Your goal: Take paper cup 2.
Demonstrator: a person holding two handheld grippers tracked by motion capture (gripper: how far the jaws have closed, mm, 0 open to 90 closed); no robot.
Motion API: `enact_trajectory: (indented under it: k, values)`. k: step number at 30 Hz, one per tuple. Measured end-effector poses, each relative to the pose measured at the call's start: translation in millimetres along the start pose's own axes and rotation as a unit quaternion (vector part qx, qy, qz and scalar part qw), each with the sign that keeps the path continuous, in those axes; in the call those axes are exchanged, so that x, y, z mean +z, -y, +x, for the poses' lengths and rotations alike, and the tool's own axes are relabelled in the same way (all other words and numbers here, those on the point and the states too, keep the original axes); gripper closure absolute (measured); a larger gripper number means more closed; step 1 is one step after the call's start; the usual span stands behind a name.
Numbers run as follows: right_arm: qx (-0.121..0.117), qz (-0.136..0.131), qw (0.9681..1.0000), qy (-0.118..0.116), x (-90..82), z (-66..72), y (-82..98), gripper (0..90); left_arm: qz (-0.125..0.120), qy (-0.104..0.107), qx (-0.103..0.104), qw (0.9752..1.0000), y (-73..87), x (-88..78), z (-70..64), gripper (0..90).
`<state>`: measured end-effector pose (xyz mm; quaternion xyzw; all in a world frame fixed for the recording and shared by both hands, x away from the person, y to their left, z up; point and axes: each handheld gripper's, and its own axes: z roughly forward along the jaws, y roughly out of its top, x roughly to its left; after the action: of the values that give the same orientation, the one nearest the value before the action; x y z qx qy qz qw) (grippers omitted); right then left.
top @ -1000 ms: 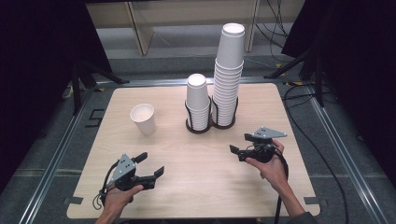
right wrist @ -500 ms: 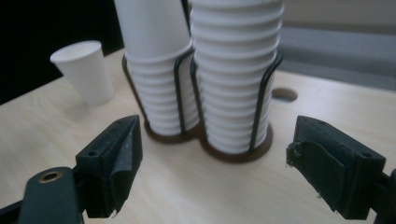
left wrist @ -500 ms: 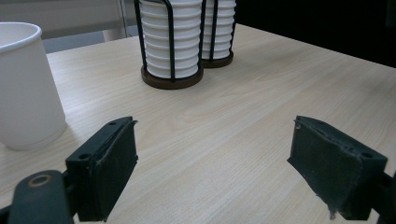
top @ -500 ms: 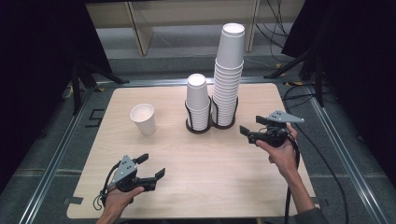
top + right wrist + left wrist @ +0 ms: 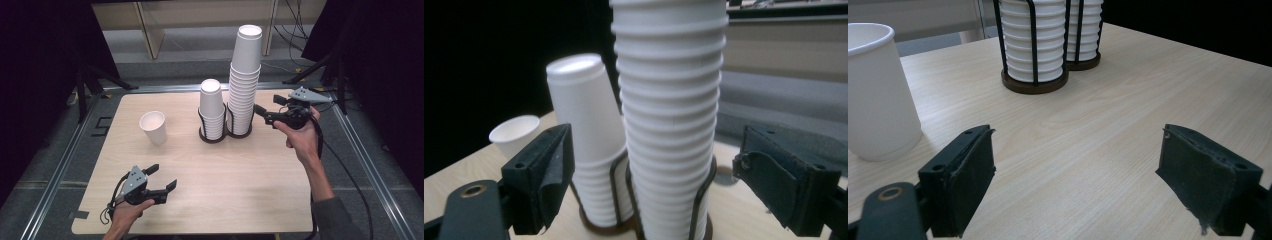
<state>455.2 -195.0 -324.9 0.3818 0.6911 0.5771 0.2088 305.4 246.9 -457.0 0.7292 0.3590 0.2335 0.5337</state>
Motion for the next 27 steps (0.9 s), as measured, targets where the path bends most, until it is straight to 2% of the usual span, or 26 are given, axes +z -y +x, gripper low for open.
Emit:
enact_trajectory:
  k: [2, 3, 4, 7, 8, 9, 10, 12, 17, 18, 21, 27]
  values:
    - [-0.016, -0.004, 0.9999, 0.003, 2.8, -0.4, -11.8, 15.9, 0.001, -0.002, -0.004, 1.0, 0.1, 0.0, 0.6, 14.3]
    - [-0.008, -0.003, 1.0, -0.003, 4.2, 1.6, -17.4, 15.8, -0.011, 0.003, -0.007, 0.9999, 1.0, 1.8, 1.5, 14.3]
    - [-0.011, -0.01, 0.9999, -0.005, 6.4, 2.0, -24.5, 15.8, -0.002, -0.002, -0.006, 1.0, 0.5, 0.3, 1.5, 14.3]
    - [-0.022, -0.014, 0.9997, 0.003, 10.4, 1.9, -39.6, 15.7, 0.0, -0.001, -0.005, 1.0, 0.6, 0.2, 1.5, 14.3]
    - [-0.015, -0.012, 0.9998, 0.003, 11.9, 2.5, -44.5, 15.7, -0.005, 0.002, -0.006, 1.0, 1.1, 1.3, 1.5, 14.3]
    - [-0.022, -0.02, 0.9995, 0.002, 14.4, 0.5, -49.3, 15.7, 0.001, 0.0, -0.004, 1.0, 0.6, 0.4, 1.0, 14.2]
    - [-0.017, -0.019, 0.9997, 0.004, 15.7, 0.0, -54.0, 15.8, 0.002, 0.001, -0.002, 1.0, 0.5, 0.4, 0.9, 14.3]
    - [-0.021, -0.022, 0.9995, 0.009, 18.3, -1.6, -62.8, 15.7, -0.007, 0.006, -0.003, 1.0, 1.2, 2.0, 0.7, 14.2]
    - [-0.036, -0.028, 0.9988, 0.021, 27.8, -5.1, -82.5, 15.7, -0.009, 0.008, -0.006, 0.9999, 1.6, 2.9, -0.6, 14.2]
    - [-0.029, -0.021, 0.9991, 0.022, 28.6, -4.9, -84.9, 15.6, -0.001, 0.005, -0.002, 1.0, 1.2, 1.7, -0.5, 14.3]
    - [-0.027, -0.018, 0.9993, 0.016, 37.1, -6.0, -93.5, 15.5, -0.006, 0.008, -0.003, 0.9999, 1.5, 2.7, -1.0, 14.2]
    - [-0.041, -0.016, 0.9988, 0.022, 54.8, -4.1, -110.0, 15.5, 0.006, 0.005, 0.001, 1.0, 0.6, 1.4, -1.7, 14.3]
